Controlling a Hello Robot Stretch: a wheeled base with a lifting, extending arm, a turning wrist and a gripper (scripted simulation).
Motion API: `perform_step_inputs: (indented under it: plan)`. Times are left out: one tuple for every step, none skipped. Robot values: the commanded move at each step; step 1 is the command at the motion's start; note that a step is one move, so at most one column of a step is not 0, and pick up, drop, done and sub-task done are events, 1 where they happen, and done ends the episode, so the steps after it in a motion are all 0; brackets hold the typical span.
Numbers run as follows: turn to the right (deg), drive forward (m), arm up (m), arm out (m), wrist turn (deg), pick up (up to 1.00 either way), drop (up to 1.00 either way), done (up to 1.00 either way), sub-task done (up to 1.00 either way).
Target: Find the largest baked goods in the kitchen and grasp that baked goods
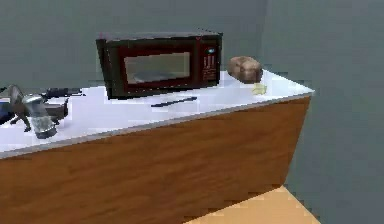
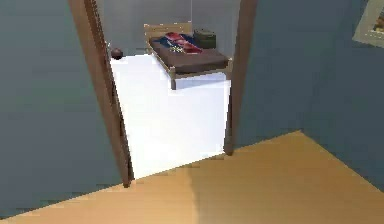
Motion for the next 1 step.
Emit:
perform_step_inputs:
  plan:
    - [-45.0,0.0,0.0,0.0,0.0,0.0,0.0,0.0,0.0]
